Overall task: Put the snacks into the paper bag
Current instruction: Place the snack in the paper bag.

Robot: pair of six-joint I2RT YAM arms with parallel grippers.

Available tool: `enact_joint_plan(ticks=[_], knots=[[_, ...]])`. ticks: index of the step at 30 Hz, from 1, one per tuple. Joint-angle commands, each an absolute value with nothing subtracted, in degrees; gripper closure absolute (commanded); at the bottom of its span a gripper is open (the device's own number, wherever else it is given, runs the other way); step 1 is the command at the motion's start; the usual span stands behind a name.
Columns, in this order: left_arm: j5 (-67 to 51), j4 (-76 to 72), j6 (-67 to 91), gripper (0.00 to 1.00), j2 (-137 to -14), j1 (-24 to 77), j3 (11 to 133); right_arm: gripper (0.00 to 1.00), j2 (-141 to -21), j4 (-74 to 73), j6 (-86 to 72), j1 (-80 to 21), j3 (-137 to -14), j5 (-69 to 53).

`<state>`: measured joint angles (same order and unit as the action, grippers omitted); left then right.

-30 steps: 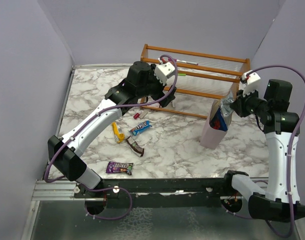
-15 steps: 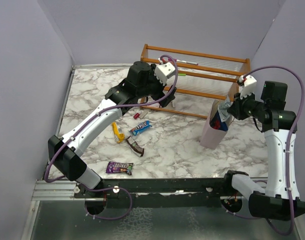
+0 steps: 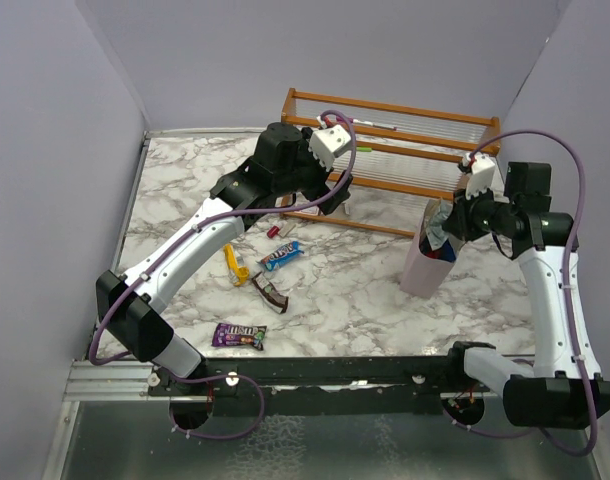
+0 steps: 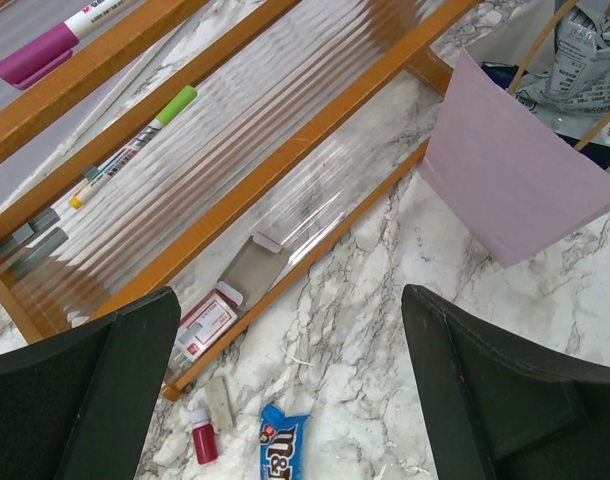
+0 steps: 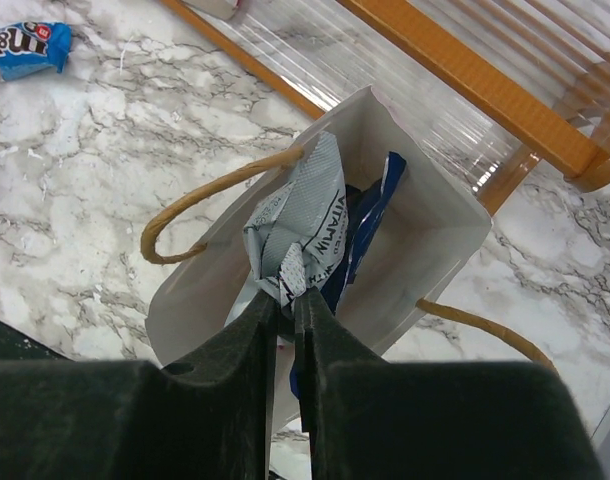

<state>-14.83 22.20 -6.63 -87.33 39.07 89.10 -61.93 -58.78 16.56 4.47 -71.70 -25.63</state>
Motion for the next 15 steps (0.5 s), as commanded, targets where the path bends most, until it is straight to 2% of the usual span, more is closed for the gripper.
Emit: enact_joint_plan(ticks=[1, 6, 15], knots=[[-12.9, 22.3, -7.8, 0.04, -87.3, 39.0, 89.3, 0.87, -62.5, -55.9, 15.4, 3.7, -71.5, -22.6], [-12.0, 22.6, -8.5, 0.04, -87.0, 38.9, 89.1, 0.82, -62.8, -55.7, 15.2, 3.5, -72.0, -21.5], [-9.3, 22.9, -10.8, 0.03, -86.3, 38.9, 88.5, 0.65, -62.5, -56.0, 15.7, 3.4, -73.5, -23.4]])
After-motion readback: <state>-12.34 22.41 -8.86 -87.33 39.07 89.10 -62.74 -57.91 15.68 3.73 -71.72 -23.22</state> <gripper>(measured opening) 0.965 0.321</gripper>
